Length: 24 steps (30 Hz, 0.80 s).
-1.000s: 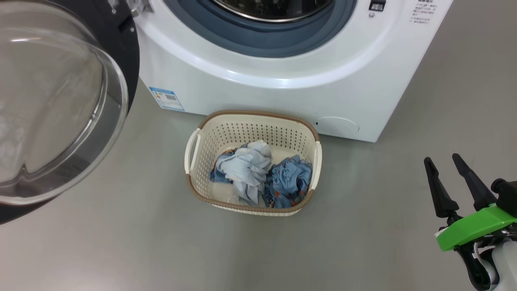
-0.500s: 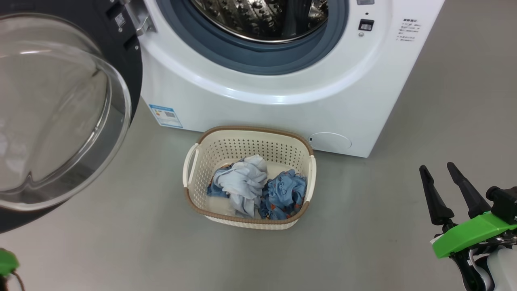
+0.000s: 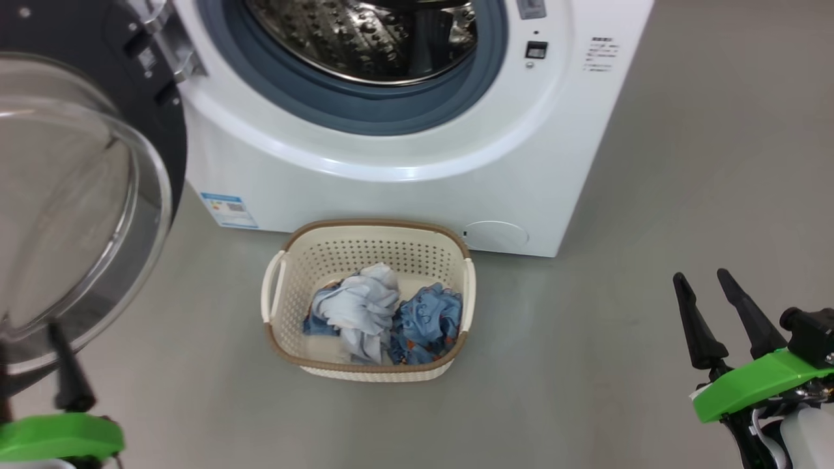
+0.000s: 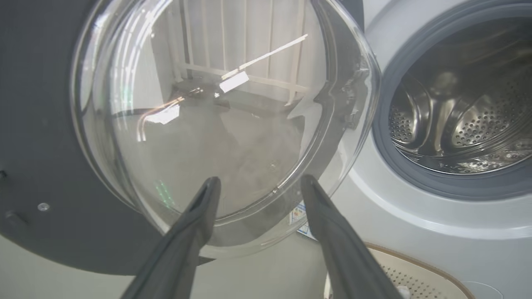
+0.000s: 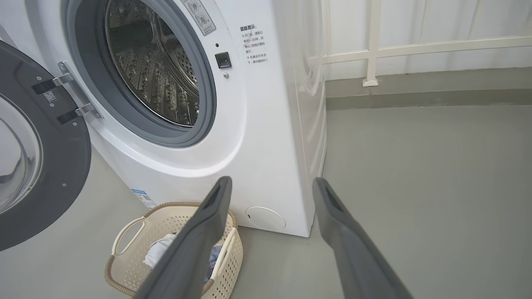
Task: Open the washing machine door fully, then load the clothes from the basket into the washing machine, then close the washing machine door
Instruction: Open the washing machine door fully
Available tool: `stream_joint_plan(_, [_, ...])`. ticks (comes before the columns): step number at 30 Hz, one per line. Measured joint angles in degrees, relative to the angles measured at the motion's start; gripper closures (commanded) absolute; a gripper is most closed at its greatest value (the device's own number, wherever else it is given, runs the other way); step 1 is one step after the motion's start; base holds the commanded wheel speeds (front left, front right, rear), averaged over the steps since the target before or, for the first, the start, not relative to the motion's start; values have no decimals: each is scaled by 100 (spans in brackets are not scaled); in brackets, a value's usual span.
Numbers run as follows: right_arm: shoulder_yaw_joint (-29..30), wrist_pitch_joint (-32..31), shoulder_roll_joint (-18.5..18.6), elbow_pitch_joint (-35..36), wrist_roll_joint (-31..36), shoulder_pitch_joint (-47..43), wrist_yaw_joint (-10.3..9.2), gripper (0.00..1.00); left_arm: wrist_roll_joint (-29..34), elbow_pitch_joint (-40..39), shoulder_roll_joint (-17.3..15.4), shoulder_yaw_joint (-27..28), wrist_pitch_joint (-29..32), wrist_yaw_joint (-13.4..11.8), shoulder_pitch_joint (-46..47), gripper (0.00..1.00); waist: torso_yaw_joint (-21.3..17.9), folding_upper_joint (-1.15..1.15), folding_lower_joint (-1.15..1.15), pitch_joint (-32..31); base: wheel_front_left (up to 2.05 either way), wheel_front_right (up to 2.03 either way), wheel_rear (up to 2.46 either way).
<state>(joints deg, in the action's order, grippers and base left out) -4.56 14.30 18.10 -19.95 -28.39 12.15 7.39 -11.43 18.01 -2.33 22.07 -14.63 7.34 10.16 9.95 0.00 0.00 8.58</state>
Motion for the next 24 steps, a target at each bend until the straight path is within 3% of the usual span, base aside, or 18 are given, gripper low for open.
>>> stream_joint_plan(13, [78, 0, -54, 8, 0, -62, 0, 0, -421, -187, -178, -1073, 0, 0, -247, 0, -515, 0, 0, -54, 0, 0, 0])
stream_joint_plan(24, [104, 0, -91, 10, 0, -78, 0, 0, -509, -143, -279, -1597, 0, 0, -327, 0, -971, 0, 0, -120, 0, 0, 0])
